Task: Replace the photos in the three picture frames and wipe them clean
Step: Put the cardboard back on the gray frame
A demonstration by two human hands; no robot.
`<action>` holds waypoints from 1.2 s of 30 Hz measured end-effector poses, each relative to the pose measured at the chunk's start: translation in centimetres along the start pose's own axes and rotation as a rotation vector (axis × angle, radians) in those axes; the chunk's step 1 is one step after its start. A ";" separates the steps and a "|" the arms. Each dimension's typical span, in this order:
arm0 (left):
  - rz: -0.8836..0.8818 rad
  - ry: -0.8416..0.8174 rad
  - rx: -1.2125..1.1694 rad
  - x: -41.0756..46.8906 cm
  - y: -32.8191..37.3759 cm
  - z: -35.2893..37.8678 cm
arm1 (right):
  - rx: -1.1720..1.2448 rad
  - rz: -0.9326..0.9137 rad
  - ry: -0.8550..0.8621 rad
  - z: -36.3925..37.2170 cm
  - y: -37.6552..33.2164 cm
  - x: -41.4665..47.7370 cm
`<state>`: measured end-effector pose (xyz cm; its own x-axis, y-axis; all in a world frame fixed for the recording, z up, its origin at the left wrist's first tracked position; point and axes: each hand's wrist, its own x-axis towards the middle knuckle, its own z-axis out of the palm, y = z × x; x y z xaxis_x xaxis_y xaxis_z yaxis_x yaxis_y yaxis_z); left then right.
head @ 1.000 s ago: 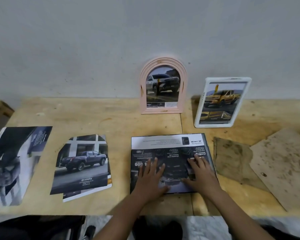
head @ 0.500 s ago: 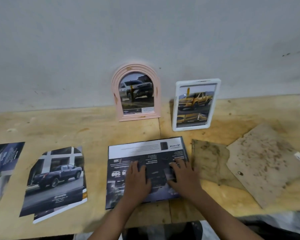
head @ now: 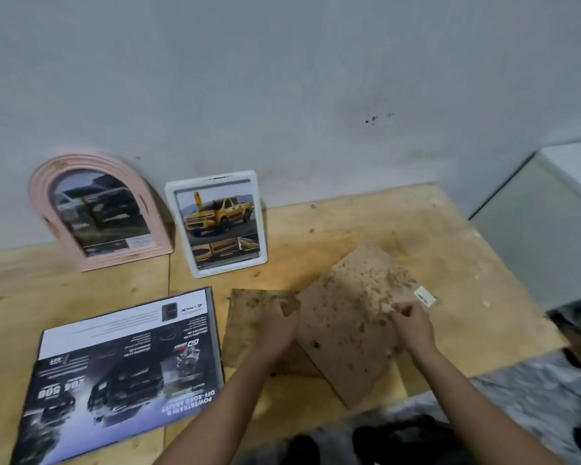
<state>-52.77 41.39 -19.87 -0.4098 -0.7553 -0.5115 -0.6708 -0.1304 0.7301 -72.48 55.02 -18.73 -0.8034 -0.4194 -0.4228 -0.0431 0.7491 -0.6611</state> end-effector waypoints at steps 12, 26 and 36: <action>-0.181 0.149 0.142 1.8 0.0 5.7 | 0.286 0.346 -0.179 -2.1 2.9 3.6; -0.059 -0.335 -1.058 -2.4 2.6 2.6 | 1.336 0.412 -0.380 -0.4 4.1 -1.6; -0.042 -0.104 -0.940 -5.7 -5.8 -8.0 | 1.059 0.284 -0.433 1.6 3.8 -4.9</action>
<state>-41.61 41.31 -17.52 -0.4803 -0.6830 -0.5503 0.0683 -0.6546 0.7528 -67.74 59.11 -20.15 -0.4277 -0.5980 -0.6778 0.7829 0.1296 -0.6084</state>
